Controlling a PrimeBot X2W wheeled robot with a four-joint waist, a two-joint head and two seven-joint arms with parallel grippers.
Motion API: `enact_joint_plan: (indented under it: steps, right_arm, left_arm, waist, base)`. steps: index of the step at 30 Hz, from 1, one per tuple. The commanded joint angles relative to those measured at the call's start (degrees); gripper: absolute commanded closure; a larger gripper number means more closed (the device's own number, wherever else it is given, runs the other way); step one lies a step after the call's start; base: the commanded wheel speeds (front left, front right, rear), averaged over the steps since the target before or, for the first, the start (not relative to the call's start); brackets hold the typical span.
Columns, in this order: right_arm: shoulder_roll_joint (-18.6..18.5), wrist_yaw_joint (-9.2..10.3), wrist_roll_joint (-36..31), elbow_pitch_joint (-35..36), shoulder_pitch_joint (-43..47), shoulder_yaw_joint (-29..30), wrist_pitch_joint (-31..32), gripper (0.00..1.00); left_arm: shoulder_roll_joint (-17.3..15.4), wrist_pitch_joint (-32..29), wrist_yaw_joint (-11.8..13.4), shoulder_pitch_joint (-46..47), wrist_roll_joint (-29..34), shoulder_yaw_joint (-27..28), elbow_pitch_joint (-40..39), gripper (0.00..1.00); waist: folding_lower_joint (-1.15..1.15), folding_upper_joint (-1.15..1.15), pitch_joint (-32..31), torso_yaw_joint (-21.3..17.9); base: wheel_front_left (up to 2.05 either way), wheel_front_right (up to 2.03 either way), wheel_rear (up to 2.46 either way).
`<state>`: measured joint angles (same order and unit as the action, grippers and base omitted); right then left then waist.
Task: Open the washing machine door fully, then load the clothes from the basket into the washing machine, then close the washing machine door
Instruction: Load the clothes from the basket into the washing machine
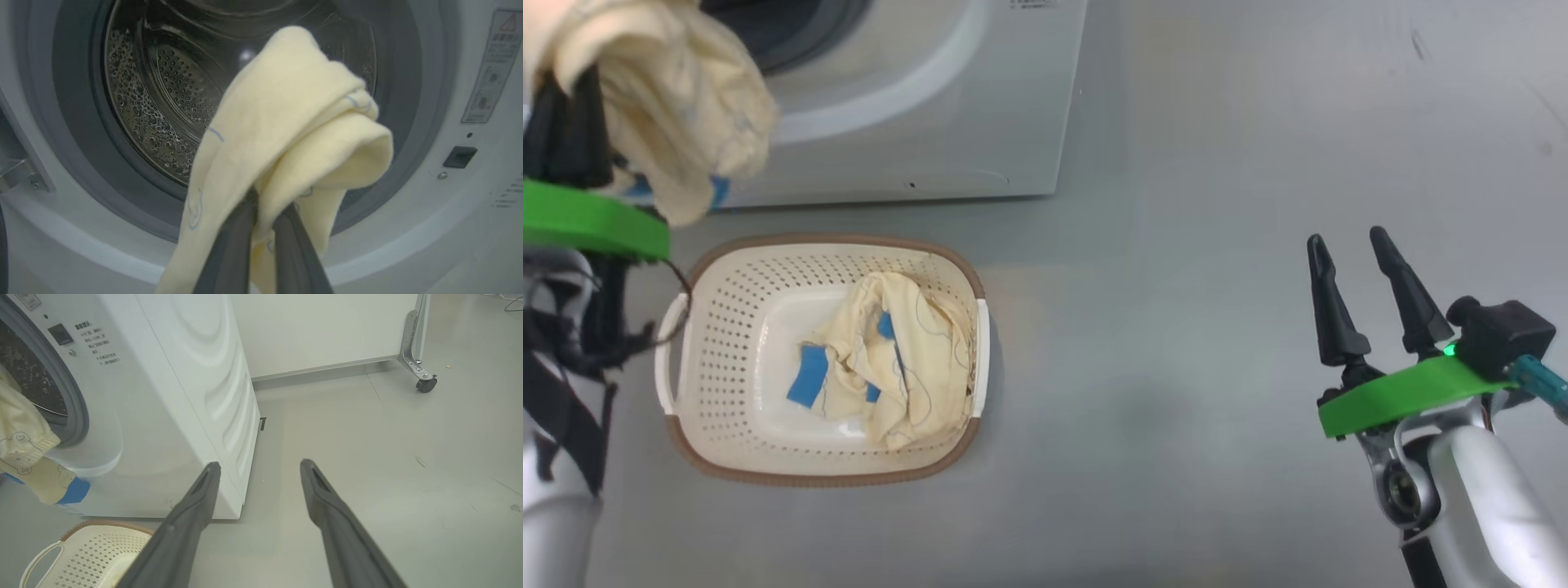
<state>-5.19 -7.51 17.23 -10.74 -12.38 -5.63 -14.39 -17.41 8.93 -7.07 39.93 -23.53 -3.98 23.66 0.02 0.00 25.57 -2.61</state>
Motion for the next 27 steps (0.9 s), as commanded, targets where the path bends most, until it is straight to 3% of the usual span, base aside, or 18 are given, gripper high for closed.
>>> enact_joint_plan:
  steps: [1,10,19,27]
  right_arm:
    - [0.2,0.02,-0.2,2.0,-1.5,-0.9,-0.6,0.0]
    - [1.2,0.02,-0.6,3.1,-4.1,-1.2,-0.6,0.0]
    - [1.8,0.02,-0.7,5.1,-7.5,-1.5,-0.6,0.0]
    - [2.2,0.02,-0.5,6.4,-8.8,-3.0,-0.6,0.0]
  left_arm:
    - [-4.6,-0.9,-0.2,4.5,-0.4,2.1,-1.3,1.0]
    - [-10.4,-6.0,-0.4,18.8,-3.1,0.5,3.1,1.0]
    - [-16.0,-10.5,-0.4,35.3,-5.4,-6.3,7.9,1.0]
    - [-19.1,-9.7,-0.4,50.6,-7.0,-8.9,15.2,1.0]
  waist:
    - [-0.02,0.0,4.6,-2.2]
    - [-0.02,0.0,12.0,-4.6]
    - [-0.02,0.0,19.3,-6.2]
    - [-0.02,0.0,22.8,-7.7]
  base:
    - [0.0,0.0,0.0]
    - [0.0,0.0,0.0]
    - [0.0,0.0,0.0]
    - [0.0,0.0,0.0]
